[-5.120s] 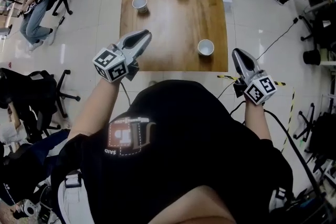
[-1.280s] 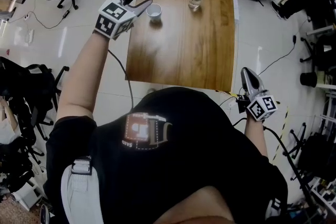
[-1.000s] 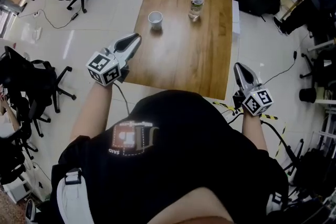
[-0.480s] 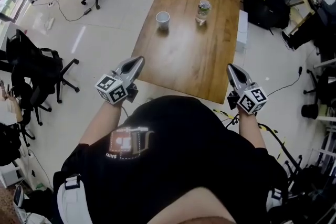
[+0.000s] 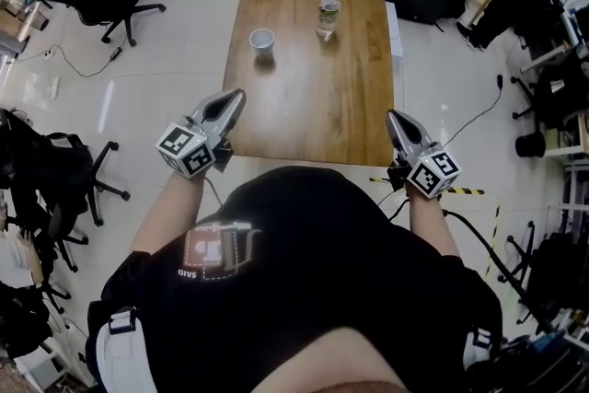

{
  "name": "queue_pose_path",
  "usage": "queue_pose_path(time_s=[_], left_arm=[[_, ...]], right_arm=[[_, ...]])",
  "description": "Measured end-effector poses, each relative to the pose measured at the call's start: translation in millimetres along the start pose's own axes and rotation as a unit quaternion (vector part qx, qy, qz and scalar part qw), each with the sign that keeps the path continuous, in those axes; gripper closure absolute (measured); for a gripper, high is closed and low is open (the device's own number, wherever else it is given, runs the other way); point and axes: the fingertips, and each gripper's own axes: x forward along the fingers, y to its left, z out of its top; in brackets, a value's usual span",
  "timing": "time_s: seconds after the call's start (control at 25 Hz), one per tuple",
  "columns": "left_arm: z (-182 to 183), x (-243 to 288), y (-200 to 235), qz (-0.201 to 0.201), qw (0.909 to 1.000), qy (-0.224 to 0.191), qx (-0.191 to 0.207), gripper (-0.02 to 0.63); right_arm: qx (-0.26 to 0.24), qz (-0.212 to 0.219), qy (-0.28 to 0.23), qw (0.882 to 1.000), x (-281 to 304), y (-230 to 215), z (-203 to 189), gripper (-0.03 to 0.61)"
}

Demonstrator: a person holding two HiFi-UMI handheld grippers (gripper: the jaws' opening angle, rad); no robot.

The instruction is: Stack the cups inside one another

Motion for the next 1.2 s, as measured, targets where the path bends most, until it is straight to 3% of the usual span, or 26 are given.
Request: queue_pose_path(time_s=[0.32, 0.68, 1.2], left_arm=[[-8, -1, 1, -0.021, 0.9997, 0.011, -0.011, 0.612], [-9, -21, 7, 0.005, 1.0000, -0.006, -0.006, 0.612], [-8, -30, 10, 0.030, 0.9994, -0.014, -0.011, 0.612]], right_arm=[[-0.013, -0.013, 0.007, 1.000, 2, 10, 1, 0.566], [-0.045, 0.000, 0.025, 0.999, 21, 11, 3, 0.566], [-0.054, 0.018, 0.042, 0.997, 34, 11, 1, 0.566]])
